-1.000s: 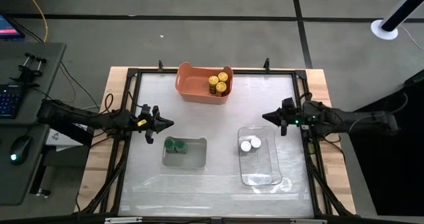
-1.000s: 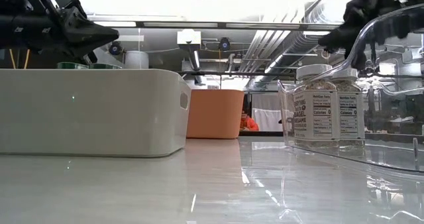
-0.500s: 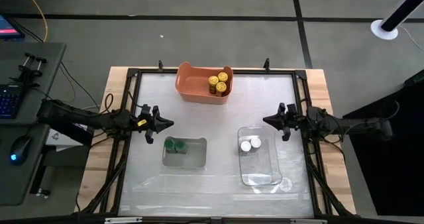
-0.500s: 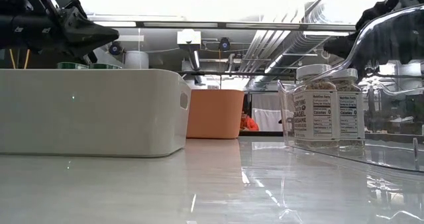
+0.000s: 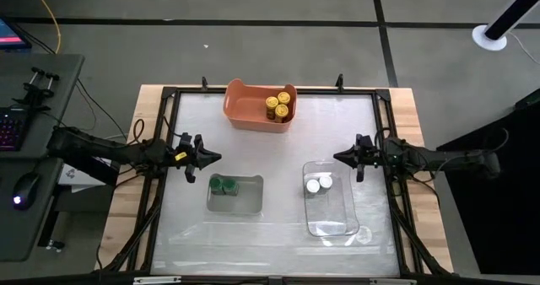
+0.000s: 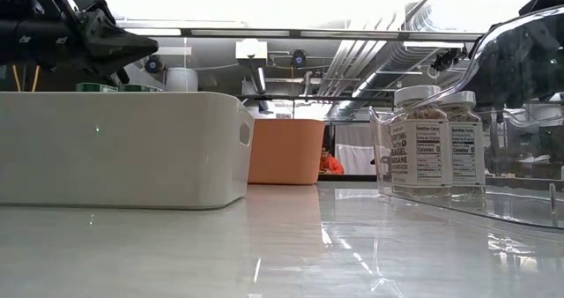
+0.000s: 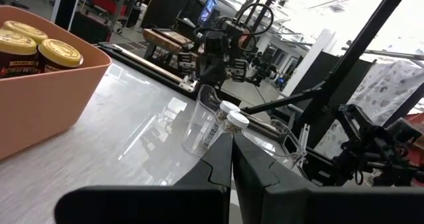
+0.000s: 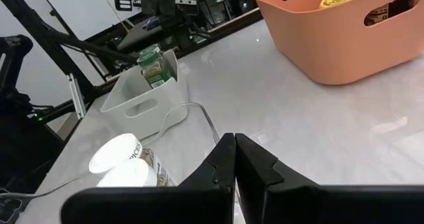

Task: Sort spices by type
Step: Return to Home Position

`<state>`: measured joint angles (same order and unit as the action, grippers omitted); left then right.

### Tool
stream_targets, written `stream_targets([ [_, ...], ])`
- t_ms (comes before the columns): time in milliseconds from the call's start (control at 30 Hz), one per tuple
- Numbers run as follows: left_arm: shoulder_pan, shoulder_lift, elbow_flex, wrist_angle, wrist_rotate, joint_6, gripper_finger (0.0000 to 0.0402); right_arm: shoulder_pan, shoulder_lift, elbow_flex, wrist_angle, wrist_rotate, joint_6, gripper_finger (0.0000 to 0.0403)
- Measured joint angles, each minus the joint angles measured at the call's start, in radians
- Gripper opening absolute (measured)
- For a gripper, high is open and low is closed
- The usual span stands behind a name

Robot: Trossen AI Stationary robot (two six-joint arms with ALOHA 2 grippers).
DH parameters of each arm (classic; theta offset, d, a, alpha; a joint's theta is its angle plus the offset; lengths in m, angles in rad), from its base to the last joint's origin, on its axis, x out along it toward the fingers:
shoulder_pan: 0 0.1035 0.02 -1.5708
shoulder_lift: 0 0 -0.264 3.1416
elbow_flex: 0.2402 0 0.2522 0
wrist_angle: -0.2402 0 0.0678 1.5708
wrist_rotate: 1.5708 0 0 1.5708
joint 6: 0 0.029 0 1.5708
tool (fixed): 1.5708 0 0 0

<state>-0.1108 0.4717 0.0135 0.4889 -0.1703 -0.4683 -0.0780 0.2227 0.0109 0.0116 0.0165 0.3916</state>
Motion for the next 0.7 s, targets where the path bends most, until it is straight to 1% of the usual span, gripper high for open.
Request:
stream_targets([
  [400,-0.001,-0.005,0.000,-0.010,0.000,0.000,0.0000,0.000,-0.003,0.000,-0.002,-0.001,0.000,0.0000],
  [500,-0.002,-0.058,0.000,-0.046,0.000,0.000,0.0000,0.000,-0.008,0.000,-0.002,-0.001,0.000,0.0000],
  [700,0.000,-0.245,0.000,-0.163,0.000,0.000,0.0000,0.000,-0.008,0.001,-0.002,-0.002,0.000,0.0001],
])
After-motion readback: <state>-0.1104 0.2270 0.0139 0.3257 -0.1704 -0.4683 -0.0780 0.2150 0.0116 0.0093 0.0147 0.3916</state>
